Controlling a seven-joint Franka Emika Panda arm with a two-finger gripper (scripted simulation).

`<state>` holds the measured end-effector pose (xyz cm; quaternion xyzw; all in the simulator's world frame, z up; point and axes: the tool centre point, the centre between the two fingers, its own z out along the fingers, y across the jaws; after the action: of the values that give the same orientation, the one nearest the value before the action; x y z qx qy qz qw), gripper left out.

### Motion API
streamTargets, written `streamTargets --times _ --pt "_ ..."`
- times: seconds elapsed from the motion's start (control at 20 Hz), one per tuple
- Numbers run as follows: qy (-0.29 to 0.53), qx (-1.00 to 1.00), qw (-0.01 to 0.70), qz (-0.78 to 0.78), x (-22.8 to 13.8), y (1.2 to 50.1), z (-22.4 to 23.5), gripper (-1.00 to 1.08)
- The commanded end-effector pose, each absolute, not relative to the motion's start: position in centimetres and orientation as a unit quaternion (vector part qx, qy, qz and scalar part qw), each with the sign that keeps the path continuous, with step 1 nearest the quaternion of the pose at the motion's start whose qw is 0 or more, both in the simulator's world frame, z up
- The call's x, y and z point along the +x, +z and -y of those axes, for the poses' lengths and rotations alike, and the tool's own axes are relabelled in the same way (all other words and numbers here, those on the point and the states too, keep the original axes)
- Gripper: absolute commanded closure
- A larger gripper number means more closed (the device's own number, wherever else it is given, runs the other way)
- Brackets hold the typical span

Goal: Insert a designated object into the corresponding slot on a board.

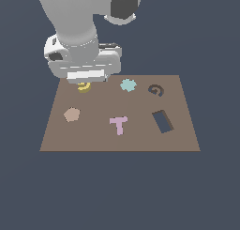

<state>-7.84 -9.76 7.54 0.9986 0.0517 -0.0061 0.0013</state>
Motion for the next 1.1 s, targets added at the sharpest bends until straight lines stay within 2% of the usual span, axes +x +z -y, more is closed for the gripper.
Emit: streamTargets --times 0.0,0.4,1.05 --pt "-0.004 0.998 0.001 -0.06 -8.4 6.7 11.1 -0.92" --pt "0.0 0.997 0.0 -0.073 -9.2 5.1 13.4 -0.92" --pt "0.0 0.997 0.0 -0.073 -9.2 3.2 13.6 -0.92"
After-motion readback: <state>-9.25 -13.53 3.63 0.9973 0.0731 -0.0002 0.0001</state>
